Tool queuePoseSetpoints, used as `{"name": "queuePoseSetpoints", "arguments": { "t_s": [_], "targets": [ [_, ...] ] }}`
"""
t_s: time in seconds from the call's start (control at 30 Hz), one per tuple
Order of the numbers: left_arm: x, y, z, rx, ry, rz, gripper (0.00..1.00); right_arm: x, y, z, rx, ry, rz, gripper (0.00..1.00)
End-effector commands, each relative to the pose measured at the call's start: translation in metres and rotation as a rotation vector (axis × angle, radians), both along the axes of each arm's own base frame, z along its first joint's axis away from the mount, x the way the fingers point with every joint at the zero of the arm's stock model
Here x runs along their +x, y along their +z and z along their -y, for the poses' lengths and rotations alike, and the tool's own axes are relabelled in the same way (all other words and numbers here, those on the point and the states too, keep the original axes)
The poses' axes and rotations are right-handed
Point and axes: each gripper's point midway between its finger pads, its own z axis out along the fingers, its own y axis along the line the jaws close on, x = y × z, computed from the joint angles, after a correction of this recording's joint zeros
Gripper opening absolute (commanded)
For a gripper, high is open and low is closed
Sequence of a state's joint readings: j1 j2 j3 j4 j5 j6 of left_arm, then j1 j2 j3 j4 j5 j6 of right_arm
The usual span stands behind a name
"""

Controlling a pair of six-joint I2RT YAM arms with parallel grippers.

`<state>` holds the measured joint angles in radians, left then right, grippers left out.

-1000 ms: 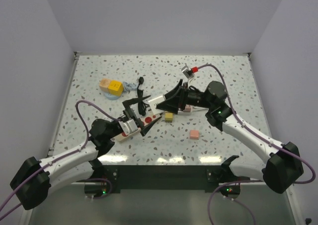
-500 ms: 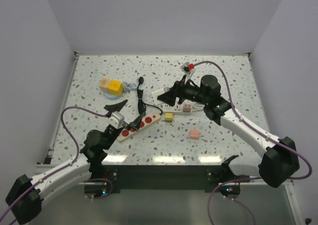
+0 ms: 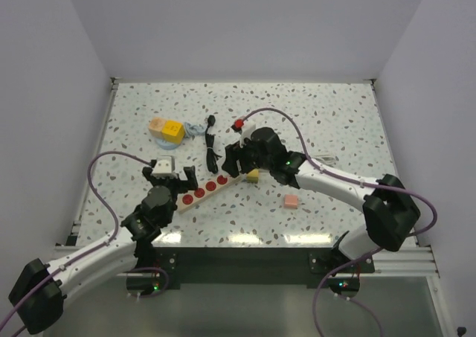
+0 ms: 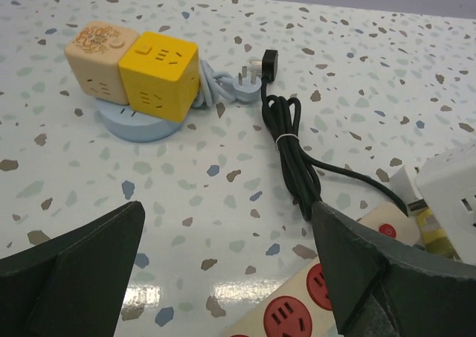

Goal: Insert the plug

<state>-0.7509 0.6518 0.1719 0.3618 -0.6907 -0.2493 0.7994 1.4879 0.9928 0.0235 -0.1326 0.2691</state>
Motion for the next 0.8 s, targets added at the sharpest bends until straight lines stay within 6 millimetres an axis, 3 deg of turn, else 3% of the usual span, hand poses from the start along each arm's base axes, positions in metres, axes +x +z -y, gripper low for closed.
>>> {"name": "queuePoseSetpoints", "arguments": {
  "t_s": [0.0, 0.4, 0.77],
  "targets": [
    [0.004, 0.007, -0.008, -0.063, 0.076, -0.016, 1.0, 0.013, 0.019, -0.012, -0.04, -0.039, 0.107, 0.0],
    [0.021, -0.012, 0.004, -0.037, 0.011, -0.093, 1.0, 0.014, -0.016, -0.027, -0.156, -0.079, 0.089, 0.0],
    [0.023, -0.011, 0.002, -0.038, 0.013, -0.097, 1.0, 0.004, -0.039, -0.033, -0.216, -0.085, 0.051, 0.0]
  ]
}}
